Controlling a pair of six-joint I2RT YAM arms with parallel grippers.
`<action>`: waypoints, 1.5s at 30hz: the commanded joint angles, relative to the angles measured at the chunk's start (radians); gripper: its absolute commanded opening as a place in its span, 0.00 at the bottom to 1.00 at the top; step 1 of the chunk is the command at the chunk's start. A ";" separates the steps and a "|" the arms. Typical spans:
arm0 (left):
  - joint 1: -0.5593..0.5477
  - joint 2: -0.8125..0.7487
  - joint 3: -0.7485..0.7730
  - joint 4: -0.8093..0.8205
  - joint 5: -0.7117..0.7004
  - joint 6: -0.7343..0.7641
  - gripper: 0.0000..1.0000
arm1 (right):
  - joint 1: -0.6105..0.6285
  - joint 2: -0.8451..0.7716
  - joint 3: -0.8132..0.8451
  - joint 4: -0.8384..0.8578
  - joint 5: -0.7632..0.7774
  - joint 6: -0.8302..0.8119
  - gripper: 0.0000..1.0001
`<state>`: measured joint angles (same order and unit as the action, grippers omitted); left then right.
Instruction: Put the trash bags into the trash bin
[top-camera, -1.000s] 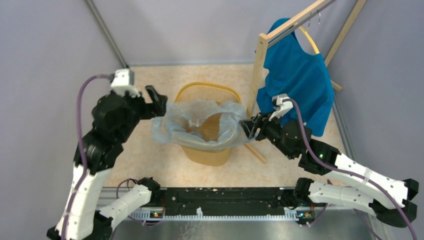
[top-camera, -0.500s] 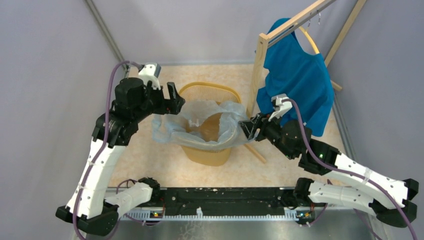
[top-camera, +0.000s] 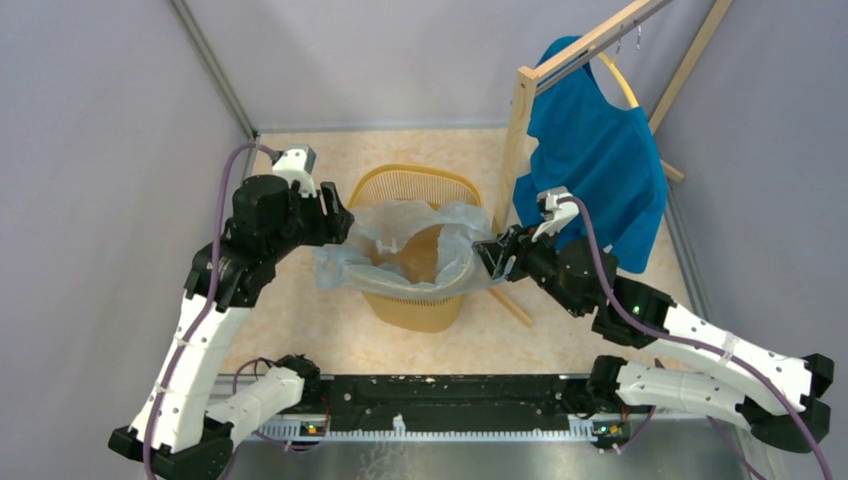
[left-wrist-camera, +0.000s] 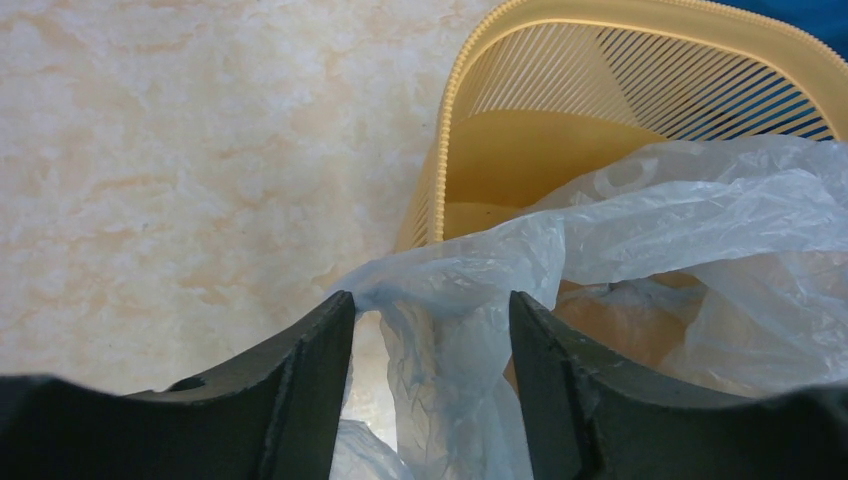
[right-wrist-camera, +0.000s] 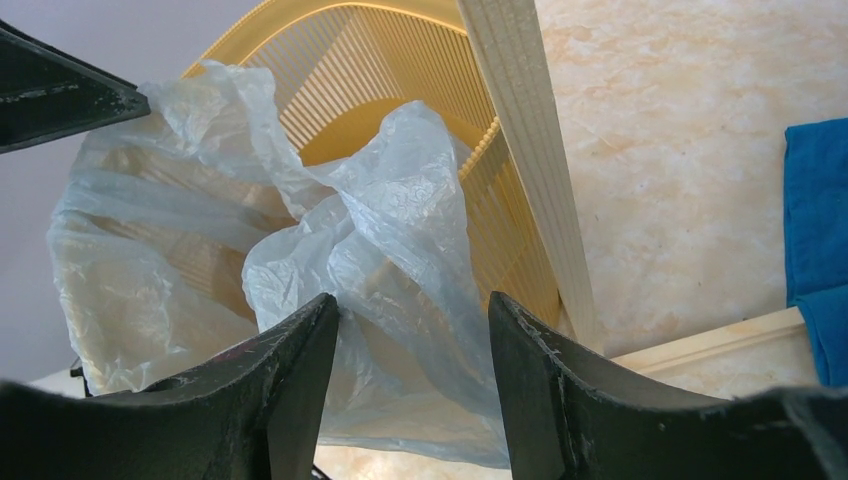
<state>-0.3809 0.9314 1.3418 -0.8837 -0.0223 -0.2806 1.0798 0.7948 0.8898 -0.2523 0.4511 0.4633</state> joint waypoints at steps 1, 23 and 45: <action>0.003 -0.005 -0.031 0.077 -0.025 -0.017 0.62 | 0.006 0.007 0.013 0.045 -0.008 -0.014 0.57; 0.003 0.051 0.012 0.133 -0.043 0.019 0.33 | 0.005 -0.016 0.040 -0.008 0.106 -0.043 0.64; 0.002 0.193 0.103 0.270 -0.103 0.038 0.06 | 0.003 0.077 0.017 0.089 0.132 -0.062 0.00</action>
<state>-0.3809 1.0706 1.3964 -0.7162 -0.0986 -0.2584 1.0798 0.8398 0.8902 -0.2058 0.5419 0.4145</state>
